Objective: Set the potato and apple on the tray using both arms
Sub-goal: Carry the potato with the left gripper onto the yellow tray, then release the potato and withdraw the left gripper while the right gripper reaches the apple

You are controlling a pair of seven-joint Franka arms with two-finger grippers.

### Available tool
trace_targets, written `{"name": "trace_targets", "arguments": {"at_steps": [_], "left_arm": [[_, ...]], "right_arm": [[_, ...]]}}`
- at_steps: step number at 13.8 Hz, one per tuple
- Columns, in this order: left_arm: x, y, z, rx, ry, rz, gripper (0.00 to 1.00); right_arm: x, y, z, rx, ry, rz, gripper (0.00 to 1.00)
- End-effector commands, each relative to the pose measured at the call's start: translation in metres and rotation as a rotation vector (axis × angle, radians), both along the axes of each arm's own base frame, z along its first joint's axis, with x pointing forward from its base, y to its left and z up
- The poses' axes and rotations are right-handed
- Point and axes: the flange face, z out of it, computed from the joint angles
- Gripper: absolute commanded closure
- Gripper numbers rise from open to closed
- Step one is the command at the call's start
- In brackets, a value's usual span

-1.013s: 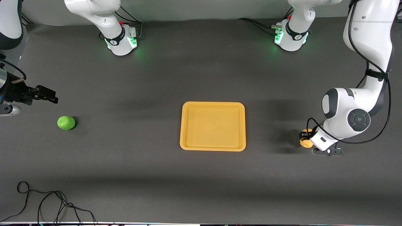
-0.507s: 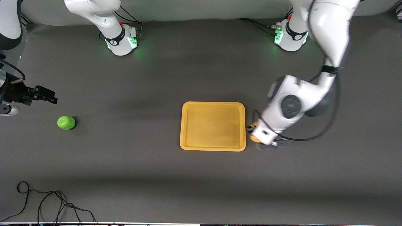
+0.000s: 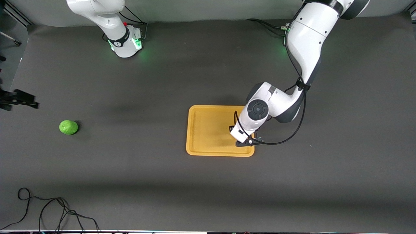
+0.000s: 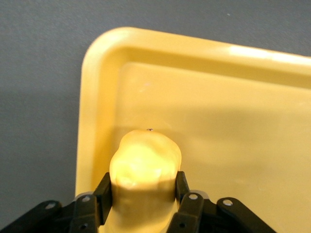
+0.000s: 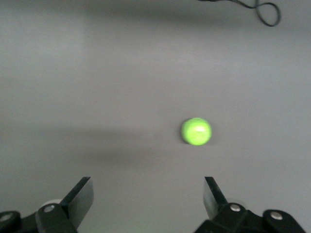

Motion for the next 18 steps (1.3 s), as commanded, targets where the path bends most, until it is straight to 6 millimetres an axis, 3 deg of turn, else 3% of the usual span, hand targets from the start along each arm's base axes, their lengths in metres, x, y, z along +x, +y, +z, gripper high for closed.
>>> {"name": "trace_targets", "arguments": {"at_steps": [1, 2, 3, 5, 6, 9, 10, 13, 15, 17, 18], "left_arm": [[0.006, -0.001, 0.01, 0.014, -0.021, 0.006, 0.66], [0.007, -0.001, 0.01, 0.011, -0.022, 0.007, 0.65], [0.007, 0.0, 0.008, 0.013, -0.02, 0.008, 0.55], [0.006, 0.0, 0.008, 0.015, -0.018, 0.007, 0.24], [0.007, 0.0, 0.008, 0.016, -0.019, 0.002, 0.0], [0.017, 0.018, 0.021, 0.029, -0.031, 0.01, 0.0], [0.028, 0.036, 0.038, 0.031, -0.04, 0.033, 0.0], [0.046, 0.091, 0.123, 0.05, -0.066, 0.032, 0.0], [0.042, 0.131, 0.178, 0.082, -0.048, -0.016, 0.0], [0.044, 0.194, 0.232, 0.089, -0.079, -0.049, 0.0], [0.038, 0.212, 0.249, 0.095, -0.087, -0.083, 0.0]], "right_arm": [[-0.024, -0.058, -0.01, 0.006, -0.009, 0.018, 0.0], [-0.032, -0.077, -0.013, 0.007, -0.008, 0.027, 0.0], [-0.04, -0.094, -0.013, 0.003, -0.017, 0.031, 0.0], [-0.044, -0.105, -0.029, 0.016, -0.029, 0.033, 0.0], [-0.05, -0.109, -0.048, 0.021, -0.03, 0.022, 0.0], [-0.066, -0.111, -0.11, 0.031, -0.063, 0.017, 0.0], [-0.069, -0.109, -0.132, 0.039, -0.074, 0.011, 0.0], [-0.074, -0.106, -0.191, 0.041, -0.099, 0.011, 0.0], [-0.07, -0.107, -0.225, 0.054, -0.091, 0.007, 0.0], [-0.063, -0.108, -0.264, 0.073, -0.099, 0.014, 0.0], [-0.061, -0.108, -0.285, 0.079, -0.101, 0.018, 0.0]]}}
